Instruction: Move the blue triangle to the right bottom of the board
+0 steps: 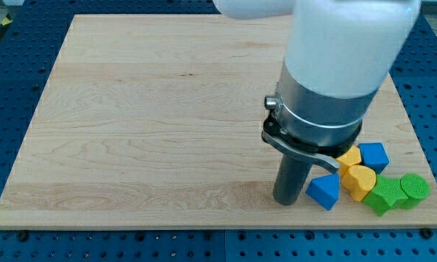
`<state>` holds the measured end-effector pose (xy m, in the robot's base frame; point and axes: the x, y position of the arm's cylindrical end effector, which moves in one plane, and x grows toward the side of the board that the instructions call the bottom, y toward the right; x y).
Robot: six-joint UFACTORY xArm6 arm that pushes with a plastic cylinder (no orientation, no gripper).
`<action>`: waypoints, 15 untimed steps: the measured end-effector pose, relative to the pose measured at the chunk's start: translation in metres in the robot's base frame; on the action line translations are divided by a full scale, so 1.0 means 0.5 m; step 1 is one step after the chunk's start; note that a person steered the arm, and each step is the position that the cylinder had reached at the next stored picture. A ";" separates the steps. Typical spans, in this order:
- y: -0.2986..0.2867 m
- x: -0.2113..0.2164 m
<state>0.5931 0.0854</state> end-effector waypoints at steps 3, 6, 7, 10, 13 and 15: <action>0.018 -0.121; 0.021 -0.111; 0.026 -0.096; 0.065 -0.073; 0.069 -0.034; 0.069 -0.014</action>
<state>0.5860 0.1200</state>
